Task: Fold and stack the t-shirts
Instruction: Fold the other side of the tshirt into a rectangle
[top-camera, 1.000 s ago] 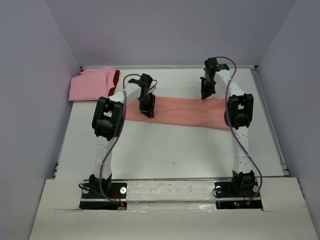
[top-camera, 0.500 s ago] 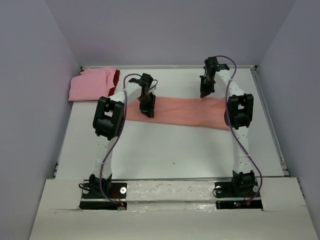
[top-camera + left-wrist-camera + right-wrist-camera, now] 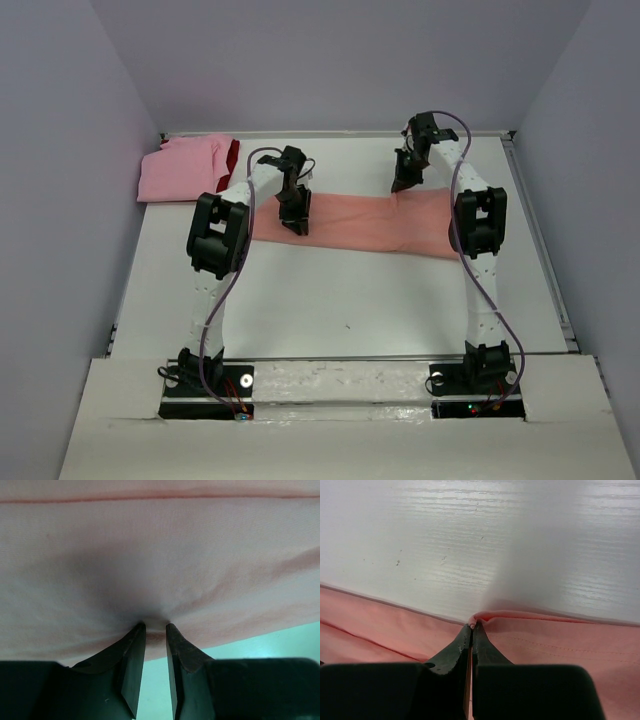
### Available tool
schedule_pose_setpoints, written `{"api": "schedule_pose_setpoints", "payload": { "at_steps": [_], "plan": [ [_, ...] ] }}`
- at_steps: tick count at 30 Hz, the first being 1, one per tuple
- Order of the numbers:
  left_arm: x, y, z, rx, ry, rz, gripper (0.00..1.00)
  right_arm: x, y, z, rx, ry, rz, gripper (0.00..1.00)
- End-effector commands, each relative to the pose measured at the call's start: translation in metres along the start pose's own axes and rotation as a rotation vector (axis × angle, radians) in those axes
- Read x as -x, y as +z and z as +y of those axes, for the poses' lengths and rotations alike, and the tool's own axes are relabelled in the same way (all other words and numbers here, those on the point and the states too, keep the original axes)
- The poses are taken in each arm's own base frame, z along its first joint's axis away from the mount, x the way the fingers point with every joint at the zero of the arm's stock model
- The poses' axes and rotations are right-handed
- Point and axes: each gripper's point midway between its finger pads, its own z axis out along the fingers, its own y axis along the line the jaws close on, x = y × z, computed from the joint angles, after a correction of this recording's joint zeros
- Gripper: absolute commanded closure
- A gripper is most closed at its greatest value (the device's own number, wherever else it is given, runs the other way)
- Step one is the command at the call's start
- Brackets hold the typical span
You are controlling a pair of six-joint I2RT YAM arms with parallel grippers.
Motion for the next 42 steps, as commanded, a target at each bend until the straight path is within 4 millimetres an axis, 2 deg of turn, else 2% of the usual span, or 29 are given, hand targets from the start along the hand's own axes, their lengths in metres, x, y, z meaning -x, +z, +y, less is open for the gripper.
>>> {"api": "schedule_pose_setpoints", "payload": {
  "at_steps": [1,3,4,7,8,9,10,11,12,17,21,25,26,30,37,42],
  "plan": [
    [0.001,0.000,0.000,0.008,0.009,0.008,0.63,0.012,-0.011,0.017,0.069,-0.027,-0.049,1.00],
    [0.000,0.000,0.000,0.009,0.009,0.008,0.63,0.011,-0.010,0.017,0.069,-0.029,-0.046,0.95],
    [0.000,0.000,0.000,0.010,0.010,0.009,0.63,0.012,-0.012,0.017,0.068,-0.032,-0.051,0.84],
    [-0.001,0.000,0.000,0.009,0.007,0.011,0.63,0.014,-0.015,0.016,0.056,-0.043,-0.063,0.70],
    [-0.001,0.000,0.000,0.007,0.007,0.012,0.63,0.017,-0.019,0.015,0.045,-0.046,-0.076,0.52],
    [-0.001,0.001,0.000,0.008,0.007,0.013,0.63,0.019,-0.021,0.012,0.027,-0.052,-0.087,0.43],
    [-0.001,0.000,0.000,0.007,0.007,0.012,0.63,0.024,-0.028,0.013,0.019,-0.066,-0.109,0.29],
    [-0.002,0.000,-0.001,0.006,0.008,0.013,0.63,0.028,-0.032,0.012,0.006,-0.071,-0.123,0.25],
    [-0.001,0.000,-0.001,0.005,0.009,0.011,0.63,0.031,-0.036,0.009,-0.012,-0.075,-0.140,0.17],
    [-0.001,-0.002,-0.003,0.003,0.005,0.006,0.63,0.059,-0.079,-0.006,-0.021,-0.041,-0.241,0.15],
    [0.000,-0.003,-0.005,-0.005,0.002,-0.002,0.63,0.066,-0.105,-0.017,-0.063,-0.030,-0.286,0.16],
    [-0.002,-0.003,-0.009,-0.024,0.000,-0.001,0.63,0.051,-0.107,-0.045,-0.154,0.014,-0.249,0.17],
    [-0.002,-0.003,-0.010,-0.028,0.002,-0.003,0.63,0.042,-0.103,-0.056,-0.170,0.035,-0.222,0.17],
    [-0.001,-0.005,-0.012,-0.031,0.014,-0.008,0.63,0.027,-0.096,-0.078,-0.222,0.067,-0.181,0.18],
    [0.000,-0.010,-0.012,-0.026,0.023,-0.010,0.63,0.023,-0.090,-0.101,-0.269,0.103,-0.163,0.21],
    [0.000,-0.014,-0.011,-0.019,0.030,-0.014,0.63,0.022,-0.088,-0.107,-0.273,0.122,-0.160,0.22]
  ]
}}
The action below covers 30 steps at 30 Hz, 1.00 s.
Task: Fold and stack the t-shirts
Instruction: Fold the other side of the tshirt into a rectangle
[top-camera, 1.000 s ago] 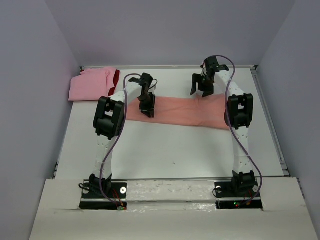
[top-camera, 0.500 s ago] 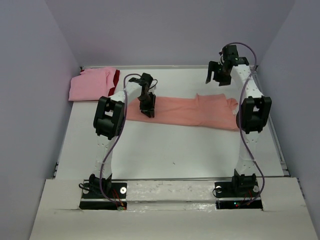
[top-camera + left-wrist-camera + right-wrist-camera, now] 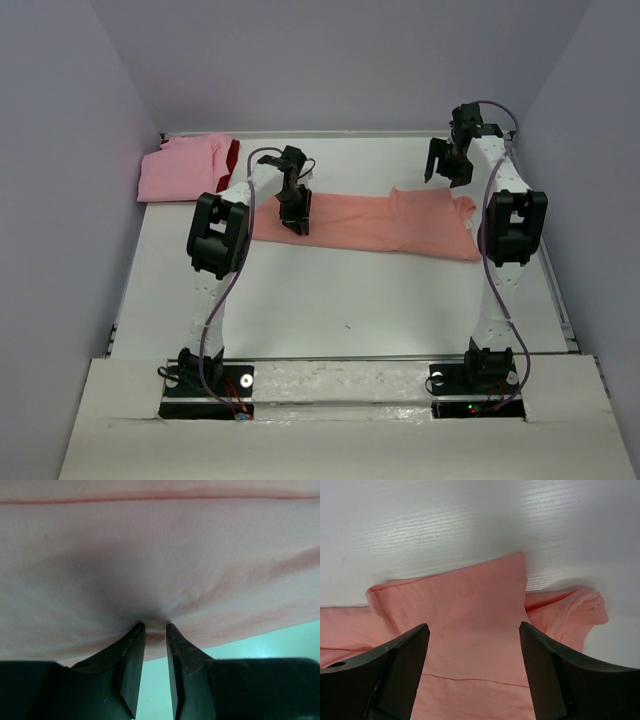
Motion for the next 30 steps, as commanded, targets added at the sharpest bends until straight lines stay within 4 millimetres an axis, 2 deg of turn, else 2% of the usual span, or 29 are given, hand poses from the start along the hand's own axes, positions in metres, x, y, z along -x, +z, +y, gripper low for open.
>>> {"api": "schedule_pose_setpoints", "payload": {
  "at_steps": [1,5,7,14,17,18,21,25,30],
  "plan": [
    [-0.001,-0.014,-0.009,-0.010,0.036,-0.010,0.63,0.010,0.000,-0.008,-0.022,0.019,-0.031,0.22],
    [-0.002,-0.013,-0.008,-0.009,0.035,-0.007,0.63,0.007,0.006,-0.014,-0.030,0.030,-0.016,0.24],
    [-0.003,-0.014,-0.009,-0.009,0.036,-0.007,0.63,0.009,0.008,-0.026,-0.077,0.039,-0.023,0.26],
    [-0.006,-0.013,-0.007,-0.005,0.040,0.001,0.63,0.016,0.016,-0.047,-0.091,0.075,-0.027,0.32],
    [-0.006,-0.013,-0.006,-0.003,0.041,0.003,0.63,0.016,0.023,-0.046,-0.085,0.079,-0.019,0.33],
    [-0.005,-0.014,-0.006,-0.003,0.042,0.001,0.63,0.015,0.026,-0.051,-0.091,0.087,-0.015,0.33],
    [-0.005,-0.014,-0.006,0.000,0.044,0.002,0.63,0.019,0.029,-0.048,-0.077,0.094,-0.024,0.35],
    [-0.006,-0.014,-0.006,0.000,0.044,0.005,0.63,0.020,0.037,-0.039,-0.027,0.111,-0.017,0.44],
    [-0.006,-0.014,-0.005,0.004,0.044,0.004,0.63,0.023,0.040,-0.031,0.012,0.134,-0.019,0.47]
  ]
}}
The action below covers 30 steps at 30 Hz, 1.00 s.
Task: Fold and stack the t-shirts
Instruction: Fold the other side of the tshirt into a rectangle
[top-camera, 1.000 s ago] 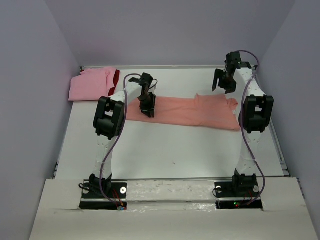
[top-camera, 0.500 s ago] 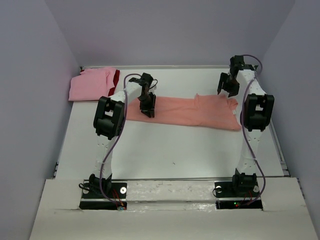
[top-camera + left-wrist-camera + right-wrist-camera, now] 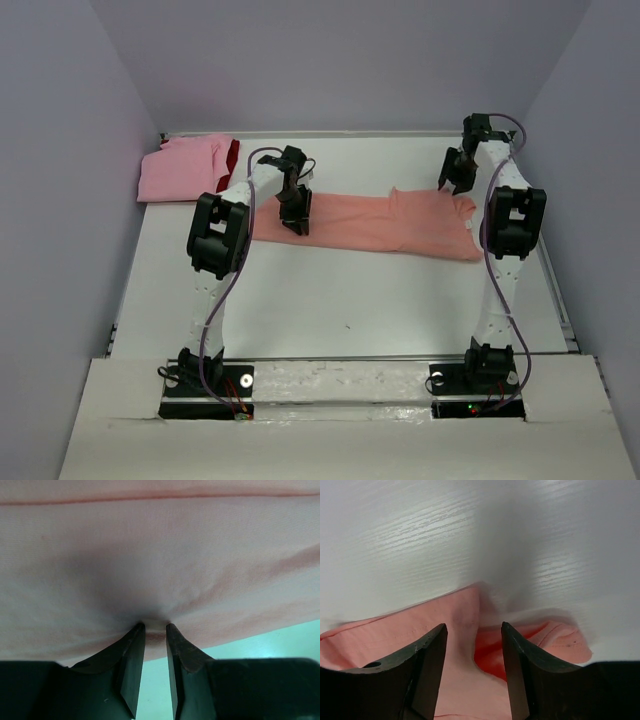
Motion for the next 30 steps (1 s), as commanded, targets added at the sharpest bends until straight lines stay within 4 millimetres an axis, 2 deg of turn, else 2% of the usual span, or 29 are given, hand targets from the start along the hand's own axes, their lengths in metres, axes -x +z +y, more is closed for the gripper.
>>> {"api": "schedule_pose_setpoints", "payload": {
  "at_steps": [1,4,5,6,8,11,16,20,26,28,30],
  "plan": [
    [-0.006,-0.014,-0.005,0.004,0.028,0.006,0.63,0.023,-0.008,0.016,0.069,0.023,-0.068,0.48],
    [-0.006,-0.013,-0.005,0.005,0.029,0.008,0.63,0.022,-0.006,0.019,0.082,0.030,-0.062,0.54],
    [-0.006,-0.013,-0.005,0.003,0.028,0.007,0.63,0.022,-0.006,0.019,0.084,0.031,-0.062,0.70],
    [-0.007,-0.012,-0.005,0.003,0.027,0.011,0.63,0.021,-0.005,0.019,0.084,0.033,-0.058,0.79],
    [-0.006,-0.013,-0.006,0.002,0.026,0.009,0.63,0.021,-0.005,0.020,0.086,0.035,-0.058,0.91],
    [-0.006,-0.013,-0.006,0.002,0.026,0.009,0.63,0.020,-0.004,0.019,0.082,0.036,-0.055,0.99],
    [-0.005,-0.013,-0.006,0.000,0.023,0.008,0.63,0.023,-0.004,0.019,0.081,0.036,-0.062,1.00],
    [-0.005,-0.013,-0.006,0.002,0.022,0.007,0.63,0.036,-0.008,0.019,0.076,0.021,-0.104,1.00],
    [-0.007,-0.015,-0.006,0.003,0.023,0.008,0.63,0.041,-0.002,0.002,0.002,0.030,-0.112,1.00],
    [-0.007,-0.015,-0.005,0.006,0.023,0.007,0.63,0.039,0.003,-0.005,-0.034,0.029,-0.109,0.94],
    [-0.007,-0.015,-0.005,0.006,0.023,0.007,0.62,0.037,0.007,-0.008,-0.047,0.016,-0.101,0.73]
  ]
}}
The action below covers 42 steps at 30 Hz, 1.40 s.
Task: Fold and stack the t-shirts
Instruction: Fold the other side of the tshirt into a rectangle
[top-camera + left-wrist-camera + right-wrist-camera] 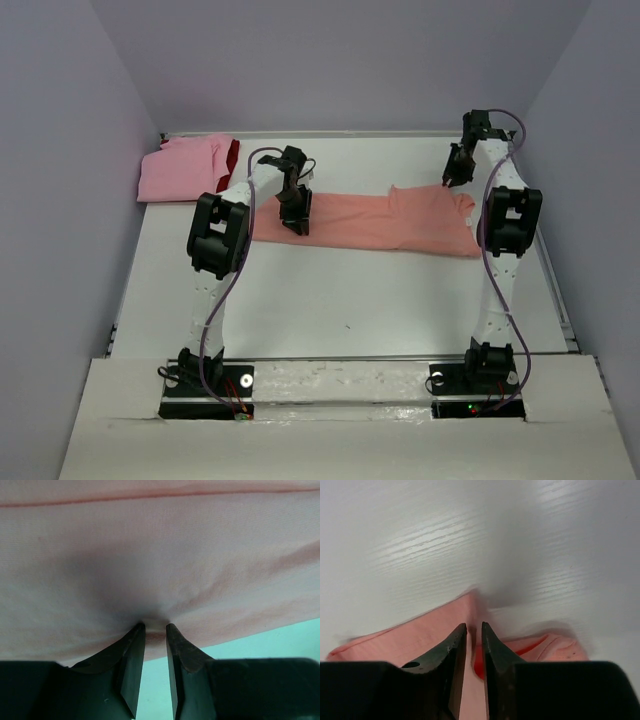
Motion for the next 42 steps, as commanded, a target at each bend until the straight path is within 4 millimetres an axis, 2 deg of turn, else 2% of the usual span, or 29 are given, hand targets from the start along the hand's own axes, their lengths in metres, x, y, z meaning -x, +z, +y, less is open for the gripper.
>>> {"api": "schedule_pose_setpoints", "payload": {
  "at_steps": [1,2,4,6,10,11,13,14,16,17,18,21,22,23,24,25,26,27,28,30,31,32,36,41,42],
  "plan": [
    [-0.007,-0.015,-0.005,0.008,0.023,0.007,0.62,0.012,0.005,-0.016,-0.064,-0.015,-0.037,0.65],
    [-0.006,-0.016,-0.005,0.007,0.023,0.004,0.63,0.011,0.007,-0.020,-0.087,-0.015,-0.039,0.43],
    [-0.006,-0.016,-0.005,0.008,0.023,0.007,0.63,0.009,0.007,-0.025,-0.112,-0.012,-0.035,0.22],
    [-0.006,-0.017,-0.005,0.009,0.023,0.005,0.62,0.010,0.003,-0.031,-0.149,-0.008,-0.046,0.20],
    [-0.005,-0.018,-0.006,0.008,0.024,0.003,0.62,0.030,-0.030,-0.026,-0.132,-0.008,-0.120,0.19],
    [-0.004,-0.019,-0.006,0.008,0.022,0.002,0.62,0.040,-0.050,-0.022,-0.117,-0.020,-0.159,0.20],
    [-0.002,-0.020,-0.007,0.008,0.023,-0.002,0.62,0.045,-0.070,-0.020,-0.107,-0.030,-0.180,0.20],
    [0.002,-0.023,-0.008,0.007,0.022,-0.012,0.62,0.051,-0.093,-0.017,-0.095,-0.028,-0.213,0.20],
    [0.004,-0.024,-0.010,0.004,0.025,-0.015,0.62,0.048,-0.113,-0.013,-0.068,-0.019,-0.232,0.20],
    [0.006,-0.025,-0.011,0.002,0.025,-0.022,0.62,0.033,-0.112,-0.014,-0.060,-0.006,-0.193,0.20],
    [0.007,-0.024,-0.011,0.001,0.021,-0.020,0.62,0.031,-0.132,-0.011,-0.044,0.004,-0.209,0.20],
    [0.011,-0.025,-0.014,-0.009,0.021,-0.027,0.62,-0.011,-0.134,-0.003,0.028,0.034,-0.091,0.21],
    [0.012,-0.026,-0.015,-0.010,0.021,-0.029,0.62,-0.019,-0.145,-0.002,0.042,0.041,-0.088,0.21],
    [0.013,-0.026,-0.015,-0.011,0.022,-0.032,0.62,-0.030,-0.144,-0.002,0.053,0.050,-0.064,0.24],
    [0.017,-0.028,-0.017,-0.012,0.026,-0.043,0.62,-0.061,-0.133,0.000,0.067,0.062,0.016,0.25],
    [0.019,-0.030,-0.017,-0.010,0.029,-0.051,0.62,-0.067,-0.138,0.001,0.086,0.068,0.004,0.28],
    [0.026,-0.034,-0.019,-0.012,0.035,-0.071,0.62,-0.079,-0.135,0.003,0.105,0.088,0.033,0.28],
    [0.028,-0.036,-0.020,-0.011,0.038,-0.078,0.62,-0.108,-0.123,-0.003,0.097,0.101,0.099,0.30],
    [0.031,-0.039,-0.021,-0.009,0.041,-0.088,0.62,-0.114,-0.121,-0.003,0.103,0.112,0.100,0.30],
    [0.041,-0.049,-0.024,-0.004,0.049,-0.124,0.60,-0.129,-0.124,-0.001,0.130,0.133,0.114,0.49],
    [0.044,-0.053,-0.024,-0.003,0.050,-0.139,0.60,-0.148,-0.120,-0.002,0.126,0.134,0.151,0.64],
    [0.047,-0.056,-0.023,0.002,0.054,-0.151,0.59,-0.151,-0.120,-0.002,0.134,0.136,0.151,1.00],
    [0.063,-0.071,-0.014,0.035,0.048,-0.236,0.58,-0.170,-0.119,-0.002,0.134,0.149,0.177,1.00],
    [0.064,-0.066,0.010,0.058,0.017,-0.227,0.58,-0.178,-0.114,-0.003,0.121,0.146,0.192,1.00],
    [0.063,-0.064,0.020,0.067,0.001,-0.221,0.58,-0.179,-0.114,-0.003,0.119,0.146,0.193,1.00]
  ]
}}
